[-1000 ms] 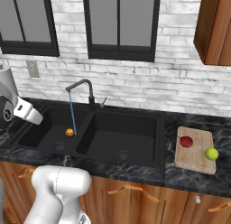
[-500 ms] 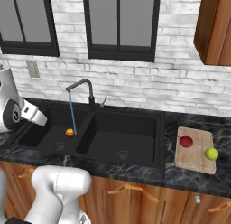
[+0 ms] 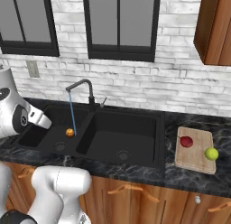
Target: Pick the pear, pear, orange from the sink and place them on the cutting board to airdry. Then turn off the sink faucet.
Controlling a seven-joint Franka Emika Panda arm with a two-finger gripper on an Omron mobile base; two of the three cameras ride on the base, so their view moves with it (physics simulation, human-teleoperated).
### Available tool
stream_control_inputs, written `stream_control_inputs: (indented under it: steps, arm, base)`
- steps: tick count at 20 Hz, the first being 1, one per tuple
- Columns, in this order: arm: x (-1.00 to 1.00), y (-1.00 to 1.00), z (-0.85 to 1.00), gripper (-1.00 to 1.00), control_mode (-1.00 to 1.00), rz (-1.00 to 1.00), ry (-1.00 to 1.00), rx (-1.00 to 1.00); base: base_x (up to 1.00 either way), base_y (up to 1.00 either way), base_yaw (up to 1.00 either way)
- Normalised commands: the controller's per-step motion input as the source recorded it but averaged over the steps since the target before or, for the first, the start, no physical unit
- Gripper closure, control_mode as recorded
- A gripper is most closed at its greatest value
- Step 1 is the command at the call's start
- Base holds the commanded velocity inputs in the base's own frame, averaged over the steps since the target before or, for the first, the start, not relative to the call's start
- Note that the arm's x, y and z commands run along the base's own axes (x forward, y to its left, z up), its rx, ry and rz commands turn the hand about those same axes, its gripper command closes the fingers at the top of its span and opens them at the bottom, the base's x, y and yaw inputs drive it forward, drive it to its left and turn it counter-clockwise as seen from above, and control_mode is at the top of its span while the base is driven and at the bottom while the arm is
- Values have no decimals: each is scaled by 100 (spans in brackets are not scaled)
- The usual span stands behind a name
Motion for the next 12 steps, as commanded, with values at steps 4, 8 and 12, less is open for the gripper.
stream_control_inputs:
  steps: [4, 8, 12]
  arm:
    - [50, 6, -33, -100, -100, 0, 3, 0]
    - [49, 7, -26, -100, -100, 0, 2, 0]
    - [37, 14, -25, -100, -100, 0, 2, 0]
  base:
    - [0, 0, 0]
    - [0, 0, 0]
    - [0, 0, 0]
